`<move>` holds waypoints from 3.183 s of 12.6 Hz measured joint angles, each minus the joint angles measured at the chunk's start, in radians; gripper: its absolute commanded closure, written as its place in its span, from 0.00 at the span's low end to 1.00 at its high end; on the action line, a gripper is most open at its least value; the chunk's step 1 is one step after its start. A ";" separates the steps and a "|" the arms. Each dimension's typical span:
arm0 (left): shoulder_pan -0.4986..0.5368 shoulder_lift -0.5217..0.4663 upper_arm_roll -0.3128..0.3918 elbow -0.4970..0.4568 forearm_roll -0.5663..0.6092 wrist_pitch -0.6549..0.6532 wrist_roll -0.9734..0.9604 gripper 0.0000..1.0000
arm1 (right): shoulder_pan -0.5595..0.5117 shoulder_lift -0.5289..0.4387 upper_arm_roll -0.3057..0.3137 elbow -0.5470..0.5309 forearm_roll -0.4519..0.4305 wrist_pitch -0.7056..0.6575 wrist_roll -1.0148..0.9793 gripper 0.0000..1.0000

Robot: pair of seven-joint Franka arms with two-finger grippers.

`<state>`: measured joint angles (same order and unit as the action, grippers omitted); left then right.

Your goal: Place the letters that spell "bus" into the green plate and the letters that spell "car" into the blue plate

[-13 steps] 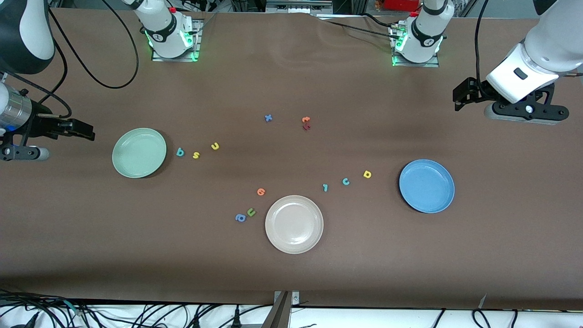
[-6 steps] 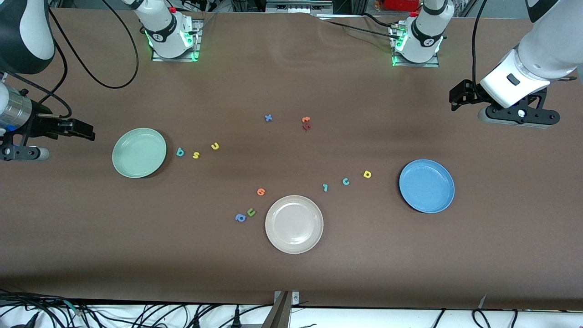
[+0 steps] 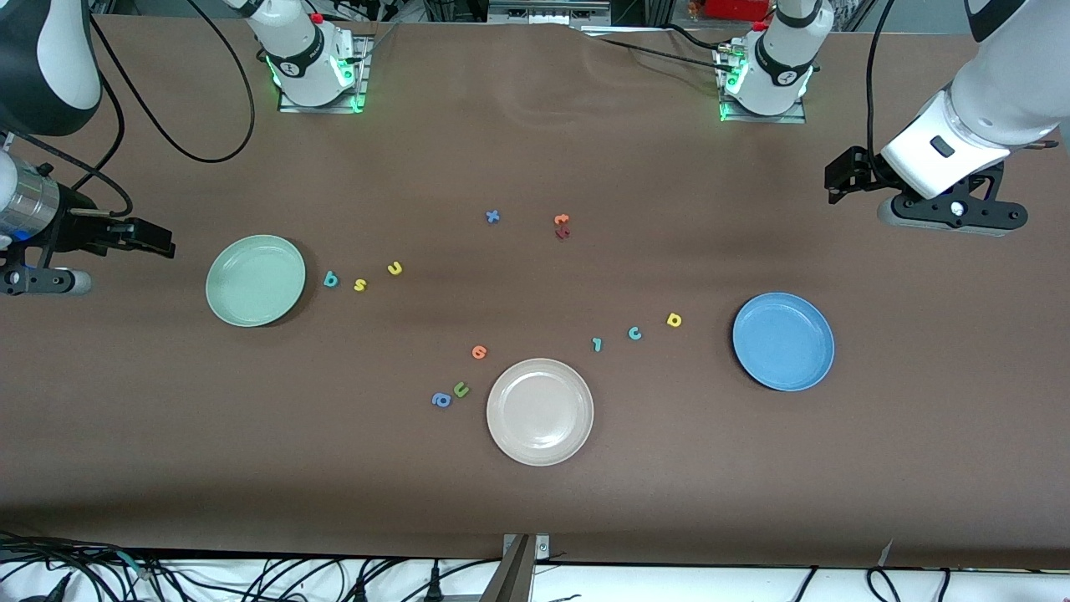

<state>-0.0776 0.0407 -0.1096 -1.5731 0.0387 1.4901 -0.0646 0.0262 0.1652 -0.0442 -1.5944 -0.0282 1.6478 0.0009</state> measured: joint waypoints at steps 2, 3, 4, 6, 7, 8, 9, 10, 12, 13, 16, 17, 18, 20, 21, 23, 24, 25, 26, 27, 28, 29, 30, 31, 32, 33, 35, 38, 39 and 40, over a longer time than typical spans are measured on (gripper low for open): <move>0.000 0.000 0.000 0.000 0.000 0.000 0.000 0.00 | 0.000 0.000 0.000 -0.001 0.000 0.000 0.000 0.01; 0.000 0.000 0.000 0.000 0.000 0.000 0.000 0.00 | 0.000 0.000 0.000 -0.002 0.000 0.001 0.000 0.01; 0.000 0.000 0.000 0.000 0.000 0.000 0.000 0.00 | 0.000 0.000 0.000 -0.002 0.000 0.001 0.000 0.01; 0.000 0.000 0.000 0.000 0.000 0.000 0.000 0.00 | 0.000 0.000 0.000 -0.003 0.000 0.001 0.000 0.01; 0.000 0.000 0.000 0.000 0.000 0.000 0.000 0.00 | 0.000 0.000 0.000 -0.003 0.000 0.001 0.000 0.01; 0.000 0.000 0.000 0.000 0.000 0.000 0.000 0.00 | 0.000 0.000 0.000 -0.003 0.000 0.001 0.000 0.01; 0.001 0.000 0.000 0.000 0.000 0.000 0.000 0.00 | 0.000 0.000 0.000 -0.003 0.000 0.001 0.000 0.01; 0.002 0.000 0.001 0.000 0.000 0.000 0.000 0.00 | 0.000 0.000 0.000 -0.003 0.000 0.001 0.000 0.01; 0.004 0.000 0.002 0.000 0.000 0.000 0.000 0.00 | 0.000 0.000 0.000 -0.003 0.000 0.001 0.000 0.01; 0.005 0.000 0.002 0.000 0.000 0.000 0.000 0.00 | 0.000 0.000 0.000 -0.003 0.000 0.001 0.000 0.01; 0.006 0.000 0.002 0.000 0.000 0.000 0.000 0.00 | 0.000 0.000 0.000 -0.003 0.000 0.001 0.000 0.01; 0.006 0.000 0.002 0.000 0.000 0.000 0.000 0.00 | 0.000 0.000 0.000 -0.003 0.000 0.001 0.000 0.01; 0.005 0.001 0.001 0.000 0.000 -0.001 0.000 0.00 | 0.000 0.000 0.001 -0.003 0.000 0.001 0.006 0.01; 0.000 0.018 -0.003 -0.002 -0.009 -0.003 0.000 0.00 | 0.001 0.000 0.023 -0.003 0.001 0.001 0.063 0.01; -0.006 0.037 -0.005 -0.003 -0.037 -0.001 0.000 0.00 | 0.002 0.000 0.048 -0.003 0.001 0.001 0.118 0.01; -0.020 0.108 -0.017 -0.005 -0.088 0.035 0.000 0.00 | 0.004 0.002 0.108 -0.007 0.001 0.001 0.229 0.01; -0.041 0.158 -0.025 -0.005 -0.094 0.082 0.000 0.00 | 0.006 0.005 0.136 -0.012 0.001 0.002 0.289 0.01; -0.074 0.215 -0.029 0.000 -0.095 0.143 -0.010 0.00 | 0.007 0.014 0.165 -0.019 0.002 0.006 0.364 0.01; -0.111 0.274 -0.032 0.008 -0.095 0.211 -0.039 0.00 | 0.008 0.027 0.197 -0.028 0.005 0.020 0.453 0.01; -0.144 0.332 -0.035 0.017 -0.095 0.275 -0.076 0.00 | 0.008 0.043 0.230 -0.041 0.010 0.047 0.550 0.01; -0.163 0.384 -0.036 0.024 -0.095 0.333 -0.093 0.00 | 0.010 0.055 0.262 -0.067 0.013 0.092 0.645 0.01; -0.171 0.429 -0.037 0.030 -0.095 0.387 -0.095 0.00 | 0.011 0.064 0.290 -0.105 0.014 0.144 0.730 0.01; -0.174 0.469 -0.037 0.033 -0.095 0.440 -0.095 0.00 | 0.012 0.070 0.313 -0.152 0.014 0.193 0.803 0.01; -0.176 0.506 -0.038 0.035 -0.095 0.491 -0.095 0.00 | 0.013 0.074 0.332 -0.204 0.014 0.240 0.860 0.01; -0.183 0.544 -0.038 0.036 -0.095 0.544 -0.095 0.00 | 0.014 0.077 0.345 -0.265 0.014 0.294 0.903 0.01; -0.196 0.580 -0.038 0.037 -0.095 0.595 -0.095 0.00 | 0.014 0.079 0.354 -0.332 0.014 0.358 0.938 0.02; -0.236 0.655 -0.039 0.036 -0.095 0.704 -0.095 0.04 | 0.014 0.085 0.360 -0.455 0.021 0.472 0.993 0.02; -0.299 0.776 -0.037 0.035 -0.095 0.852 -0.104 0.07 | 0.013 0.140 0.383 -0.563 0.035 0.662 1.078 0.02; -0.302 0.795 -0.036 0.037 -0.095 0.867 -0.104 0.07 | 0.014 0.171 0.393 -0.579 0.035 0.725 1.102 0.06; -0.296 0.794 -0.032 0.039 -0.095 0.859 -0.103 0.07 | 0.014 0.202 0.399 -0.585 0.035 0.772 1.114 0.12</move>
<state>-0.3738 0.8345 -0.1420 -1.5343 -0.0565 2.3489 -0.1681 0.0401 0.3668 0.3544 -2.1791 0.0070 2.4200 1.1145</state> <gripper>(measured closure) 0.070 0.022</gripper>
